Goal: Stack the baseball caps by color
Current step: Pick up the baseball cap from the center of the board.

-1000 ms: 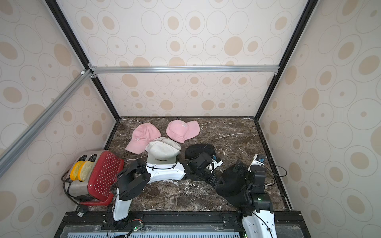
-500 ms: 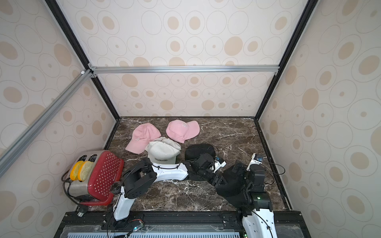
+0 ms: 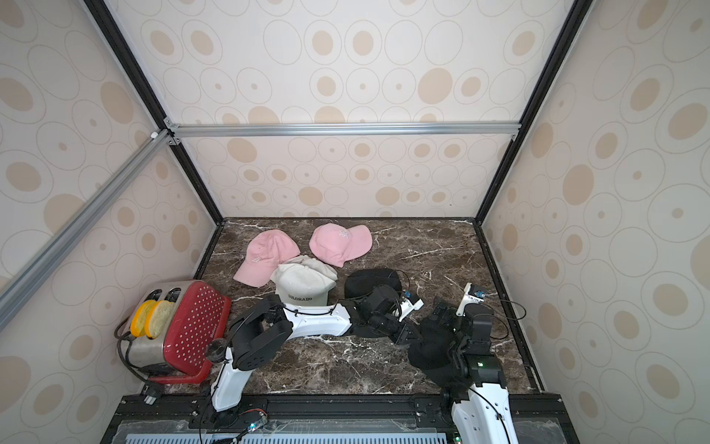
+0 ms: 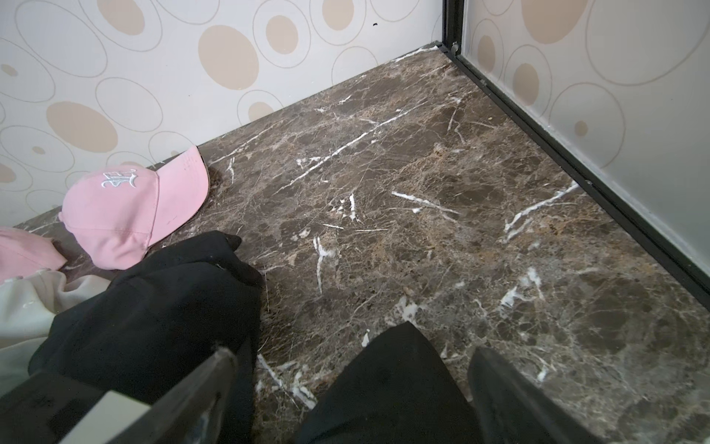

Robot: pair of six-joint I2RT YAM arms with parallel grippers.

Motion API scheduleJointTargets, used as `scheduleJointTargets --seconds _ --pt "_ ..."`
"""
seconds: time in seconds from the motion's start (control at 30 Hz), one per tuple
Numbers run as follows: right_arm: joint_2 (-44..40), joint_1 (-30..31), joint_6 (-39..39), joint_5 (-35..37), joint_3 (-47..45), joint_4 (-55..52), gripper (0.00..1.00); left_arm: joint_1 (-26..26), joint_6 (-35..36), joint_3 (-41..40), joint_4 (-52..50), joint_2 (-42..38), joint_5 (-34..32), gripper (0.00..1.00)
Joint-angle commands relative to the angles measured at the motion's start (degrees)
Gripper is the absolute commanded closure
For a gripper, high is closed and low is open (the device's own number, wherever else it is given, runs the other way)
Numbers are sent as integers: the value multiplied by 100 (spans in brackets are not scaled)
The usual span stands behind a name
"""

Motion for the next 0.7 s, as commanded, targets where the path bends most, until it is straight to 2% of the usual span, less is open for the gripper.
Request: scheduleJointTargets --seconds 0.0,0.13,0.37,0.47,0.67 --pt "-13 -5 -17 293 232 -169 0 40 140 219 58 26 -110 100" --pt "-15 -16 230 763 339 -423 0 38 189 208 1 -55 -245 100" --pt "-13 -7 279 600 401 -479 0 36 433 204 -27 -194 -33 100" --pt "-107 -16 266 726 483 -605 0 39 841 297 -493 -365 -273 100" --pt "-313 -9 118 97 653 -578 0 40 1658 904 -1784 -453 -471 100"
